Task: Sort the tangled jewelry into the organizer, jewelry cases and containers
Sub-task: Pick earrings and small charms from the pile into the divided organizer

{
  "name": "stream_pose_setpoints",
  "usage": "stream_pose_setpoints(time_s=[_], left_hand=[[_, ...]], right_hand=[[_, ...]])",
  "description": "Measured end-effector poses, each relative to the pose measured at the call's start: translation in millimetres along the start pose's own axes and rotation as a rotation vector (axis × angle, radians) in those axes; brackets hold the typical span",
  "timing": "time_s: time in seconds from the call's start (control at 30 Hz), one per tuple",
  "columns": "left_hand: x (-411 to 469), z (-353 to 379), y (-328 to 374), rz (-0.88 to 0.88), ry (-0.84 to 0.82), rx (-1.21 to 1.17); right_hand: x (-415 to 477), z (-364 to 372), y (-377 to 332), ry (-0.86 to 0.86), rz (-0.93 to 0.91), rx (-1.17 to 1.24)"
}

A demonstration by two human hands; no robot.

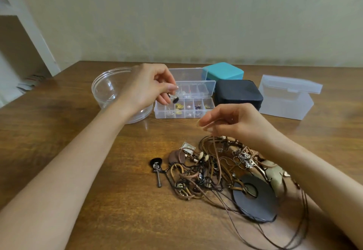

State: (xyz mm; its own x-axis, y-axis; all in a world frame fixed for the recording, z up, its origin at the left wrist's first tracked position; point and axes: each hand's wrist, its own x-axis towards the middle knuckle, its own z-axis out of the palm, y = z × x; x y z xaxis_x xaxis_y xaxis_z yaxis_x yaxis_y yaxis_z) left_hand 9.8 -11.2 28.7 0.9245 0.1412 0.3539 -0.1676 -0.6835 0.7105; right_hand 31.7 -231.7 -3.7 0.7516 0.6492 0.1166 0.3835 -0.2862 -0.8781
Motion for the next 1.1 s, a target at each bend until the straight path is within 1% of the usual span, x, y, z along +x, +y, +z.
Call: stream_pose_setpoints(time_s=[0.07,0.13,0.17,0.3,0.43,0.6,0.73,0.77,0.8,0.9,0.93,0.97,1.0,1.03,1.07,1.1], left_hand=[[1.9,-1.9,-4.8,0.025,0.075,0.086],[2.8,-1.7,-9.0,0.031,0.091,0.171],[3.2,-1.3,-11.0,0.029,0.087,0.211],[5.0,2.8,-17.6,0.020,0.081,0.331],[6.8,7.1,-23.1,0.067,0.081,0.479],[7.0,4.3,-21.1,0.079,0.096,0.465],[5.2,3.2,-18.0,0.071,0.075,0.445],[4.8,3.4,-17.6,0.063,0.063,0.443],[4.4,3.4,-17.0,0.058,0.054,0.446],[3.6,4.2,-17.8,0.069,0.068,0.503],[3.0,4.9,-18.3,0.077,0.083,0.524],[2.2,5.6,-19.3,0.083,0.096,0.547],[1.6,7.4,-19.2,0.091,0.102,0.572],[1.2,8.9,-19.8,0.099,0.107,0.600],[0.9,10.4,-20.4,0.111,0.114,0.627],[1.3,12.1,-21.0,0.124,0.121,0.653]], right_hand=[[0.0,-5.1,-2.9,-0.090,0.004,-0.023],[0.2,-7.8,-3.9,-0.162,0.011,-0.045],[0.7,-8.4,-3.6,-0.169,0.009,-0.055],[2.4,-7.9,-0.4,-0.145,-0.012,-0.117],[3.0,-7.0,1.5,-0.094,-0.043,-0.158],[3.2,-6.3,2.2,-0.063,-0.082,-0.171],[3.6,-8.5,1.9,-0.085,-0.110,-0.152],[3.2,-12.0,0.7,-0.127,-0.110,-0.122],[2.3,-17.2,-0.6,-0.205,-0.105,-0.075],[-2.3,-36.8,-4.6,-0.536,-0.117,0.064],[-3.0,-41.8,-4.5,-0.615,-0.128,0.115],[-2.5,-44.7,-3.8,-0.645,-0.135,0.166],[-1.5,-45.4,-1.7,-0.607,-0.140,0.210],[0.8,-43.5,1.0,-0.499,-0.138,0.227],[4.7,-40.2,5.1,-0.331,-0.134,0.197],[7.8,-35.8,9.9,-0.140,-0.137,0.098]])
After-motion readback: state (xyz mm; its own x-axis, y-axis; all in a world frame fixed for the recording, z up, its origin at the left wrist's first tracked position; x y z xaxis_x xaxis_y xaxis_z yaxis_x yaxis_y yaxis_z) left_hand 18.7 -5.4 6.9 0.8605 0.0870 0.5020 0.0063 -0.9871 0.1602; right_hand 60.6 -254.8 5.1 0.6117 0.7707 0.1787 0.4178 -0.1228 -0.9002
